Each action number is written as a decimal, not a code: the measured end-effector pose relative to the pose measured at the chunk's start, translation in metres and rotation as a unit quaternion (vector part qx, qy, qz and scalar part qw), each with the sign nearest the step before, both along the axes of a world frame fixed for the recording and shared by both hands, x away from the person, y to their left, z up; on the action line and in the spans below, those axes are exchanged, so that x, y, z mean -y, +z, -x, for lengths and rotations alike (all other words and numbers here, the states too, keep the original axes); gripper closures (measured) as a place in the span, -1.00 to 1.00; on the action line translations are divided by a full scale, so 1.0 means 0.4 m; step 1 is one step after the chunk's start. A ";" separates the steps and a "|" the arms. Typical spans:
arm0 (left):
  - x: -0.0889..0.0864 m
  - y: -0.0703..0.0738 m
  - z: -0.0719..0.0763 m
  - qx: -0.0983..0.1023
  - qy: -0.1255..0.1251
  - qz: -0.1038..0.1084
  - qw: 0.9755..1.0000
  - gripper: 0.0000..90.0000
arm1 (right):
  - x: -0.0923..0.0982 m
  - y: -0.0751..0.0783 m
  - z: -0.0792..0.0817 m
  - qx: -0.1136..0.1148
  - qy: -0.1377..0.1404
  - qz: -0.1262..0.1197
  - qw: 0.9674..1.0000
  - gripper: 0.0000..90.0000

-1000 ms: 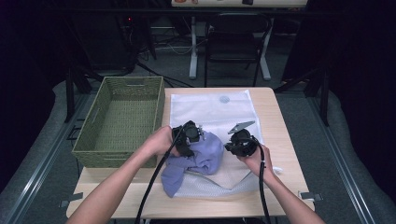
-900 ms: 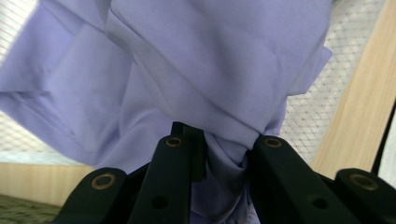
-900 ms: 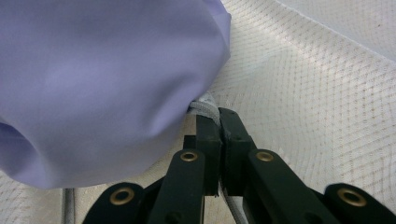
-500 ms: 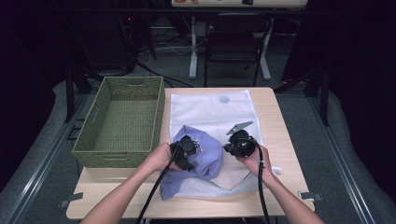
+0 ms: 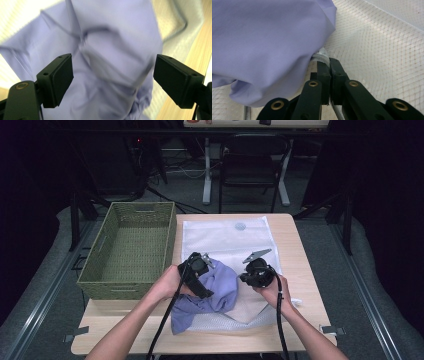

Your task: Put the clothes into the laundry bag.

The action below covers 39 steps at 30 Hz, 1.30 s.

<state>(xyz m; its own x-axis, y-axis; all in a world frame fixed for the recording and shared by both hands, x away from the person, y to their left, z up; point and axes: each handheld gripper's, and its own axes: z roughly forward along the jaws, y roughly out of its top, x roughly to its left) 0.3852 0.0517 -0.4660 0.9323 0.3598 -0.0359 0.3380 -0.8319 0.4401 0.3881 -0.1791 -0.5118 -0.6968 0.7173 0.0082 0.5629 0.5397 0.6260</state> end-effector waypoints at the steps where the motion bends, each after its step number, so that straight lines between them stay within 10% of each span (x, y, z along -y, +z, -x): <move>1: 0.000 0.000 0.000 0.000 0.000 0.000 1.000 -0.61 | -0.001 0.000 -0.001 0.000 0.000 0.000 1.000 0.97; 14: 0.050 -0.110 0.024 0.026 -0.018 0.032 0.999 0.75 | -0.003 -0.006 0.002 -0.008 0.004 -0.002 1.000 0.97; 24: 0.048 -0.069 0.084 0.022 -0.049 0.071 0.996 0.79 | 0.001 0.017 -0.003 -0.004 -0.005 -0.019 1.000 0.97; 30: 0.067 -0.016 0.105 0.064 -0.033 0.142 0.987 0.78 | 0.009 0.067 0.007 0.002 -0.007 -0.052 0.999 0.97; 39: 0.108 -0.138 0.055 0.077 0.026 0.066 0.995 0.76 | 0.000 0.058 0.018 -0.013 -0.003 -0.046 0.999 0.97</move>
